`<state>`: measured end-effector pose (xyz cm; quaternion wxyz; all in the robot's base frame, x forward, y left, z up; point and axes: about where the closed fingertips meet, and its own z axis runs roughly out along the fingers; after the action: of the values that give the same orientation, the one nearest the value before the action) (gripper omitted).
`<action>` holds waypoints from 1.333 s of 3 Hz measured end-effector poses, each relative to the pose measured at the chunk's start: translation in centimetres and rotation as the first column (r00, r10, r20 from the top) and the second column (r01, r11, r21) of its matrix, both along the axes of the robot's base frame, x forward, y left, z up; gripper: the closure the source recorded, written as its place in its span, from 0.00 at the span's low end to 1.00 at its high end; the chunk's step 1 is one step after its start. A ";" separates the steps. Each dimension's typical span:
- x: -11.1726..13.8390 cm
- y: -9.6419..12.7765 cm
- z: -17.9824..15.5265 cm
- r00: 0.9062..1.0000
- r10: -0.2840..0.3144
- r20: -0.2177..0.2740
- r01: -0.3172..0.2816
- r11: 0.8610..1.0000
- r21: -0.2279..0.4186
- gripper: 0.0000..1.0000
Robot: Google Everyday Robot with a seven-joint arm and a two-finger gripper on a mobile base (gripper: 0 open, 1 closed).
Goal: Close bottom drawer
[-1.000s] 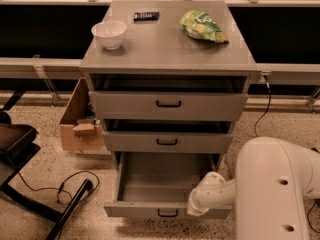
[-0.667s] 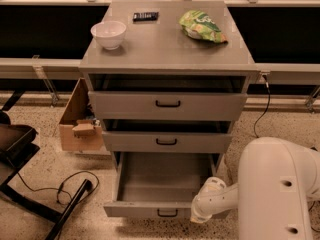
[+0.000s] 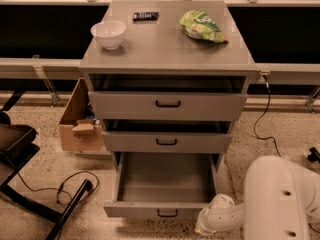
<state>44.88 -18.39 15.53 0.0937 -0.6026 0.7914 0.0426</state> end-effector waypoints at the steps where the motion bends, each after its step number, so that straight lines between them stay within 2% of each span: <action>1: 1.7 0.3 -4.8 1.000 -0.009 0.023 0.008 0.999 0.047 1.00; 2: 4.8 1.5 -7.4 0.998 0.000 0.066 -0.004 0.998 0.067 1.00; 3: 6.8 1.8 -7.4 0.994 0.020 0.105 -0.027 0.998 0.065 1.00; 4: 11.8 2.7 -5.6 0.979 0.061 0.193 -0.073 0.996 0.058 1.00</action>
Offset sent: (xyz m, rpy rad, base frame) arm 0.1628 -0.0041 -0.1213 0.1249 -0.1218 0.0150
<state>56.69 -15.72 9.94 0.1869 -0.6268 0.7563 0.0132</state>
